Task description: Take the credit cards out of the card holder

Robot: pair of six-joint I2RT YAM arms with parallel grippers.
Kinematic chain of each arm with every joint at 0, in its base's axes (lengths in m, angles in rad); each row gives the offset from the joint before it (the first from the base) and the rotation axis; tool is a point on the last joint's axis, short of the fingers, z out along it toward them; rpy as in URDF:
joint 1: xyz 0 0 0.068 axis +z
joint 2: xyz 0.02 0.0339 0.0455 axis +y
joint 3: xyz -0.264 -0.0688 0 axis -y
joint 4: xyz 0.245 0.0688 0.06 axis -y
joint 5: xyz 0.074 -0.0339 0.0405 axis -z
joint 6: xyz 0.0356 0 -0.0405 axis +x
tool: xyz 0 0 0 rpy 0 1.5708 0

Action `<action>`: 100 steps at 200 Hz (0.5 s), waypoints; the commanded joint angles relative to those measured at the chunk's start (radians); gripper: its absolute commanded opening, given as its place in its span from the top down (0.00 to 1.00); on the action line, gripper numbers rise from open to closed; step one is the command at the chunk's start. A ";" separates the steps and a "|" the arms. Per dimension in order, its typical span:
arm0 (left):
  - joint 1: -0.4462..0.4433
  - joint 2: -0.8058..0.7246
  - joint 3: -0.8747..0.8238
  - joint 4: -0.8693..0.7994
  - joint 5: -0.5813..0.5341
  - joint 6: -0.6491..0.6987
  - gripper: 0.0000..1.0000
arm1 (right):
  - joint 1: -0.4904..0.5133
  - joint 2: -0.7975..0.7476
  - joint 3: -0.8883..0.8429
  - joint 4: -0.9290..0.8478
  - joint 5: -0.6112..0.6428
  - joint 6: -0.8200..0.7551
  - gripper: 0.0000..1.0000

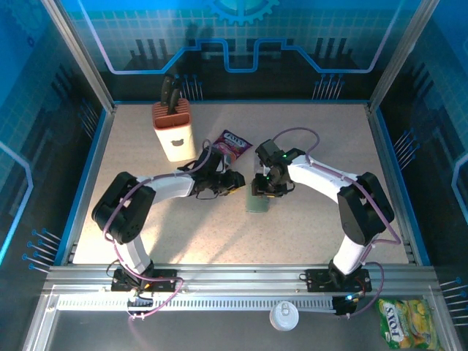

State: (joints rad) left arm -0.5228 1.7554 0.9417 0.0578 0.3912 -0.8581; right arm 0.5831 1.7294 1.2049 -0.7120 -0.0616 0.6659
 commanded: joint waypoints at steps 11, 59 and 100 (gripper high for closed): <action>-0.003 -0.012 -0.031 0.047 0.016 -0.010 0.76 | 0.017 0.039 0.015 -0.008 -0.002 0.017 0.60; 0.000 -0.025 -0.046 0.061 0.031 0.009 0.86 | 0.042 0.096 0.061 -0.055 0.042 0.027 0.63; 0.004 -0.036 -0.055 0.068 0.034 0.021 0.88 | 0.058 0.132 0.103 -0.077 0.060 0.027 0.64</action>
State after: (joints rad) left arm -0.5228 1.7546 0.9043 0.1108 0.3988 -0.8619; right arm 0.6258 1.8347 1.2659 -0.7467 -0.0315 0.6815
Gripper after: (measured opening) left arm 0.128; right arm 0.363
